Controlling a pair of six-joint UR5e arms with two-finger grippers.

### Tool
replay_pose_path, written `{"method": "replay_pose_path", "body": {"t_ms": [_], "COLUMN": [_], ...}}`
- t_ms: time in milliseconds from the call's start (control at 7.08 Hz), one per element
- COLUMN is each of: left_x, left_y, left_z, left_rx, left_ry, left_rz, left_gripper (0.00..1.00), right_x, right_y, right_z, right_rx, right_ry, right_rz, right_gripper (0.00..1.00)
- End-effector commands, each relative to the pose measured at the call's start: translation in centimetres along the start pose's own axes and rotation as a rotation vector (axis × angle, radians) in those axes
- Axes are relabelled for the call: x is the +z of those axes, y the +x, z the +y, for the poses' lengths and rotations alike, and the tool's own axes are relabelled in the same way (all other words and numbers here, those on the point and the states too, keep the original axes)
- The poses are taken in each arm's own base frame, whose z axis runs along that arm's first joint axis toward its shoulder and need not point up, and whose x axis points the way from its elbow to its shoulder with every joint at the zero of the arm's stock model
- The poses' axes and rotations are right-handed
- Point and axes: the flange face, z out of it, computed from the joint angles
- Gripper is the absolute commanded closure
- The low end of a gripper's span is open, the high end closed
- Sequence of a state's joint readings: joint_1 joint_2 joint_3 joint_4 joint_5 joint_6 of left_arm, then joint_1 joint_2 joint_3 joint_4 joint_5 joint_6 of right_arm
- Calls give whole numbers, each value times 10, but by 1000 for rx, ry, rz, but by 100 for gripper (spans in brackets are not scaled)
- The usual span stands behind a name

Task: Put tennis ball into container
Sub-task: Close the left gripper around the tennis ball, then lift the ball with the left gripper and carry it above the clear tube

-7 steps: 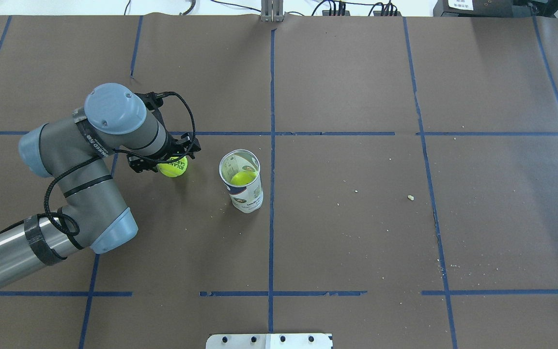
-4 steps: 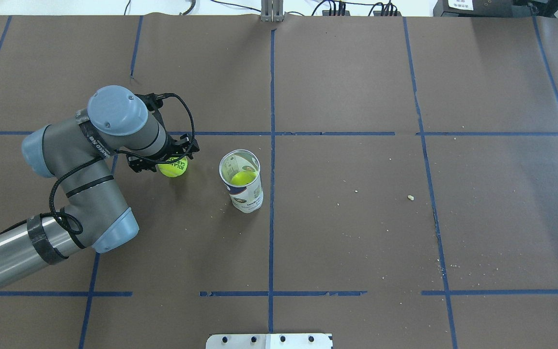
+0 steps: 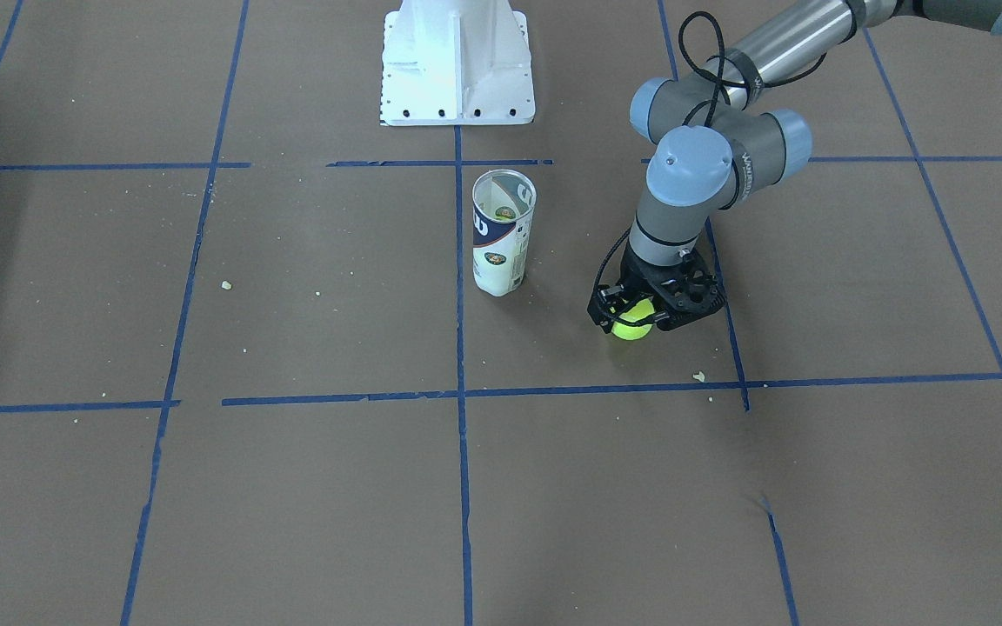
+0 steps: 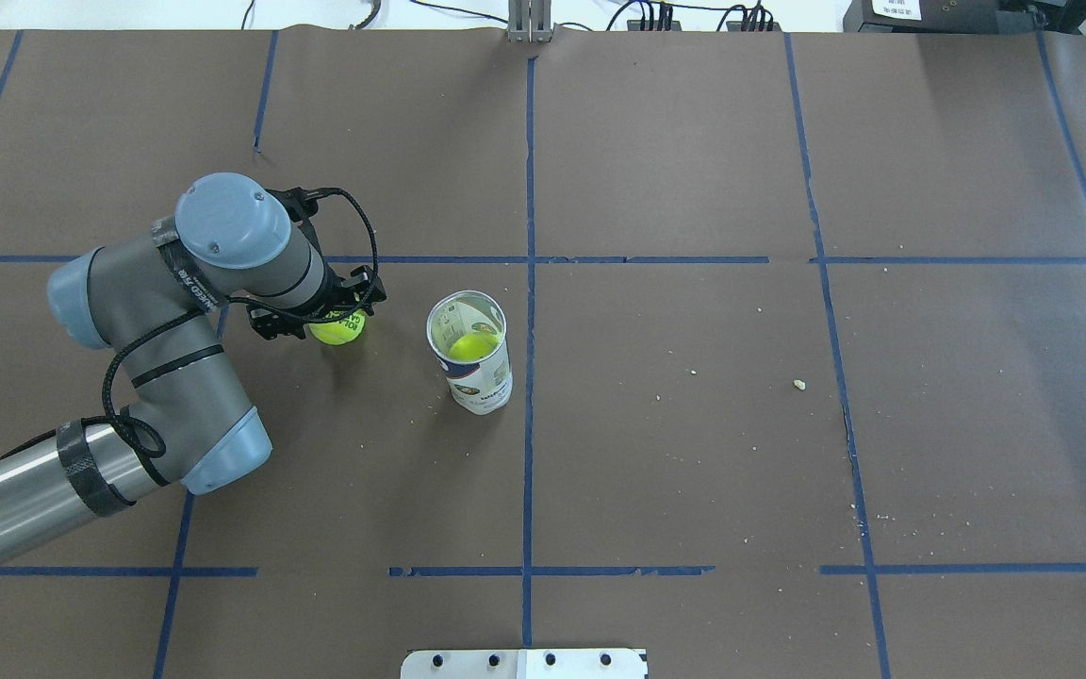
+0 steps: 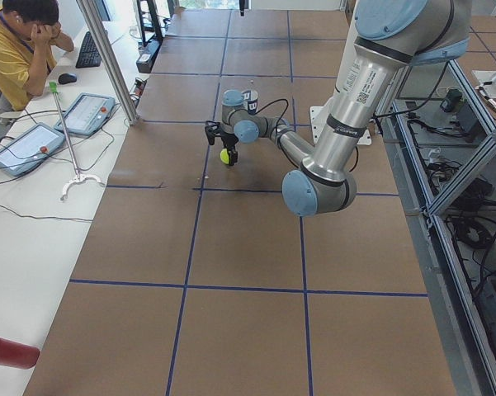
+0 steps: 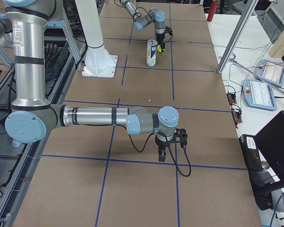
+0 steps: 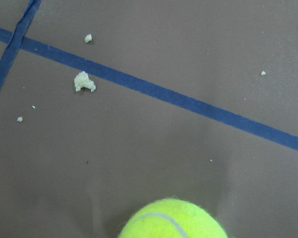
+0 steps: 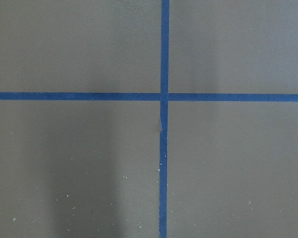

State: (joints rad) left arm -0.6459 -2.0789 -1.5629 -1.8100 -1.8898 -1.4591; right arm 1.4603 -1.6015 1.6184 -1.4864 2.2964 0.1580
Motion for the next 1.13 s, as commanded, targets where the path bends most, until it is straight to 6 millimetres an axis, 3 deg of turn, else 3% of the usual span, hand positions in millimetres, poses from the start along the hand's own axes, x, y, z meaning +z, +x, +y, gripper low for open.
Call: {"method": "replay_pose_path", "body": {"t_ms": [0,141,283,424,565,707,848,989], "left_x": [-8,-55,-126,-183,-225,-252,-266,-265], "left_y": [5,19,20,21,38,71,100,119], "left_z": [1,0,-11,-3,8,20,47,71], "left_rx": [4,-4,-49,-79,-156,-256,-301,-279], "left_ry": [-2,20,40,-8,-13,-37,-83,-114], "left_rz": [14,90,135,165,223,283,302,291], "left_gripper": [100,100,100,100,100,100,100,100], "right_x": [0,0,0,0,0,0,0,0], "right_y": [0,0,1,0,0,0,0,0], "right_z": [0,0,1,0,0,0,0,0], "right_rx": [0,0,1,0,0,0,0,0], "right_ry": [0,0,-1,0,0,0,0,0], "right_rz": [0,0,0,0,0,0,0,0], "right_gripper": [0,0,0,0,0,0,0,0]}}
